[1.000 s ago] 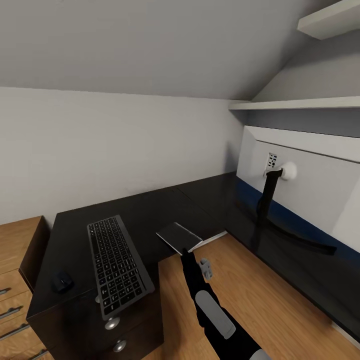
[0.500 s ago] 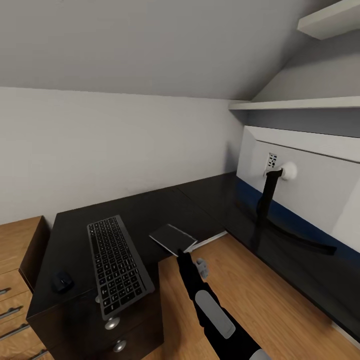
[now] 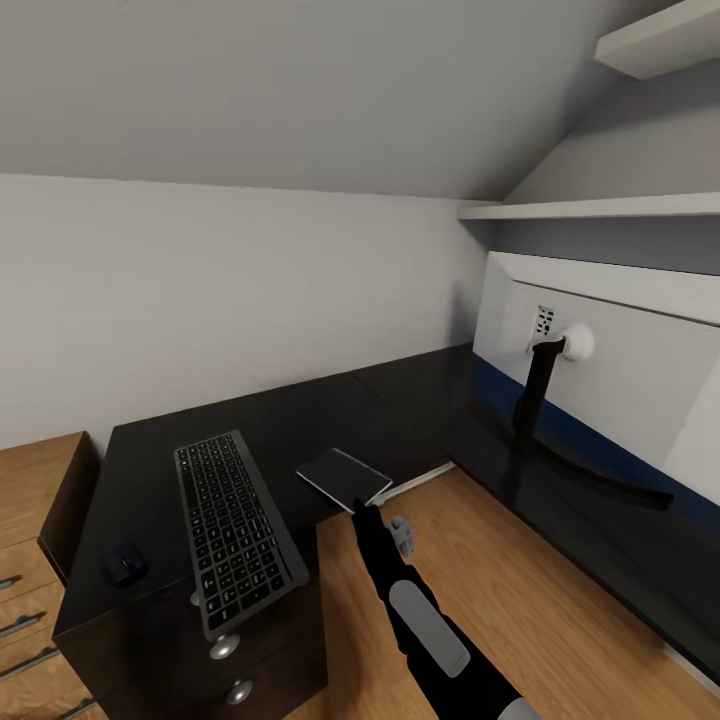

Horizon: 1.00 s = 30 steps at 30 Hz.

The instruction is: In the bedroom, organize the workspace by keeping the computer under the desk, ensuring the monitor is on the desk, placing the keyboard on the desk next to the monitor, placing the mouse on the desk next to the keyboard, moving the folder from the swivel chair onto the desk next to the mouse, stacking the notebook on top of the folder with the pen on top of the notebook, and positioning the swivel chair next to the desk.

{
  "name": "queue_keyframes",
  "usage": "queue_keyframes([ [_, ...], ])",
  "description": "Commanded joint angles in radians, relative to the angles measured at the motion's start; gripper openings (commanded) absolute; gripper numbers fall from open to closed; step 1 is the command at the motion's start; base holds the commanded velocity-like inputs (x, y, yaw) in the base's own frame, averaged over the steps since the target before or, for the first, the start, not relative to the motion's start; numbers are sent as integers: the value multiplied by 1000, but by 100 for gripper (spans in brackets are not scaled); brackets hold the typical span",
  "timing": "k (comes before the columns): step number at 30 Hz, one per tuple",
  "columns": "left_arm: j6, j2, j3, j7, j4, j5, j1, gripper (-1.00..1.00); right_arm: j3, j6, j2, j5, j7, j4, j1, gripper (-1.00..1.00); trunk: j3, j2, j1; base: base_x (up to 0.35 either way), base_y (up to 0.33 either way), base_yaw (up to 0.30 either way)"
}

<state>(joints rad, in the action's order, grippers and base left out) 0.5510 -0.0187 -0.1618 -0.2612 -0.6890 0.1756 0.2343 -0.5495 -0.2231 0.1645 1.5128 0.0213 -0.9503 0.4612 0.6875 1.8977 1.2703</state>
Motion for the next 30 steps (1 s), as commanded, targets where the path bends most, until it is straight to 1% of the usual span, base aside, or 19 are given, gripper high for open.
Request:
queue_keyframes([
  [1,3,-2,-8,-7,-1,10,0,100,-6,-8,0,26,3,22,1,-100,1,0,0,7,0,0],
  [10,3,-3,-8,-6,0,10,-1,100,-6,-10,-1,24,5,21,1,-100,1,0,0,147,19,0],
  [30,3,-4,-7,-6,4,10,-1,100,-4,-12,-3,23,9,21,1,-100,1,0,0,7,1,0],
])
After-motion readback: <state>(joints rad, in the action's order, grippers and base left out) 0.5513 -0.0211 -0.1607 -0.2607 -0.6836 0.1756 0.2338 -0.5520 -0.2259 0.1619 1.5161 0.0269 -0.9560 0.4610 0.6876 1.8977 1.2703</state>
